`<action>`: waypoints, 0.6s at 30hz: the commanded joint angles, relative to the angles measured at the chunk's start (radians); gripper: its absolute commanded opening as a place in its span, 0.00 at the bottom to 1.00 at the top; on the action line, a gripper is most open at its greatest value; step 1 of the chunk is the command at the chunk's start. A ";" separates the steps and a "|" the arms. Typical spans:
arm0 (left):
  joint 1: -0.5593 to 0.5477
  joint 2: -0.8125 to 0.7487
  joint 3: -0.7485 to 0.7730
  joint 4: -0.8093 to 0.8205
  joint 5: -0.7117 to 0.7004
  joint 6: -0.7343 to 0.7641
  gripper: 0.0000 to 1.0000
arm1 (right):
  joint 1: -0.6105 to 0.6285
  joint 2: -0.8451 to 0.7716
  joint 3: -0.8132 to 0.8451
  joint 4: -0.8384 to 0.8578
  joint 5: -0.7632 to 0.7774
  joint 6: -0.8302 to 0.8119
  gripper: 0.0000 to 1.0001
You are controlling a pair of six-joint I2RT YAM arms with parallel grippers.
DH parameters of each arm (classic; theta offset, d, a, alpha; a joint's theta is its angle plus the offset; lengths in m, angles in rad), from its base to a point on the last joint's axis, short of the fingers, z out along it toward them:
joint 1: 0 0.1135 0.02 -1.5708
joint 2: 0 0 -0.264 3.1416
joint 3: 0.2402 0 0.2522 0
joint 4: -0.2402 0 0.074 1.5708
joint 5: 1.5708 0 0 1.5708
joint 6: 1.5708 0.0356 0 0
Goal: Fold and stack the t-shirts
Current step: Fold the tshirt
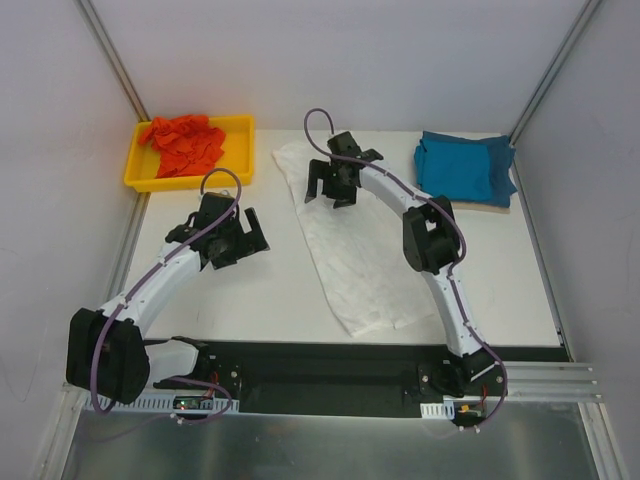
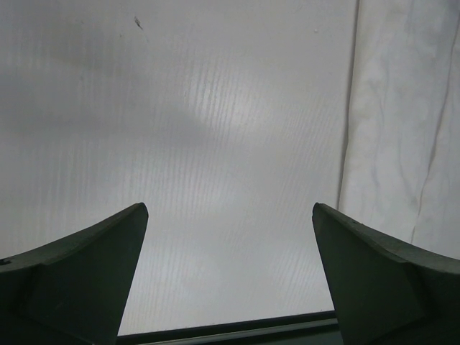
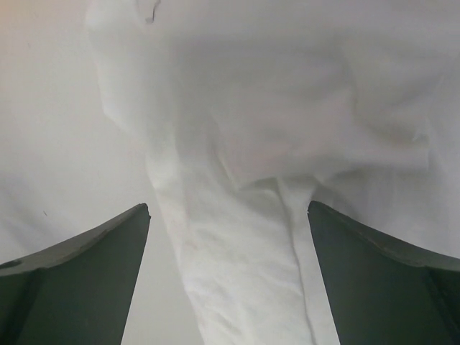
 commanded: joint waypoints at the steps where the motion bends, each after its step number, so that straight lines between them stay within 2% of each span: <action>1: 0.007 0.009 0.028 -0.007 0.060 -0.029 0.99 | 0.020 -0.272 -0.159 0.047 -0.053 -0.131 0.96; 5: 0.006 -0.008 0.012 0.002 0.125 -0.038 0.99 | 0.020 -0.481 -0.310 0.021 0.003 -0.214 0.96; 8: -0.011 -0.034 -0.008 0.025 0.177 -0.052 0.99 | 0.016 -0.671 -0.472 0.007 0.146 -0.234 0.96; 9: -0.030 -0.043 -0.012 0.032 0.191 -0.055 0.99 | 0.015 -0.771 -0.526 0.004 0.272 -0.225 0.96; 12: -0.092 -0.031 -0.021 0.069 0.279 -0.055 0.99 | -0.032 -0.963 -0.722 -0.008 0.391 -0.133 0.96; 14: -0.143 -0.014 -0.023 0.098 0.321 -0.076 0.99 | -0.124 -1.048 -0.832 -0.005 0.347 -0.047 0.96; 15: -0.175 0.010 -0.025 0.132 0.332 -0.084 0.99 | -0.166 -1.118 -0.929 -0.002 0.247 -0.030 0.96; 18: -0.292 0.073 -0.014 0.189 0.376 -0.112 0.99 | -0.298 -1.235 -1.117 0.007 0.094 -0.015 0.96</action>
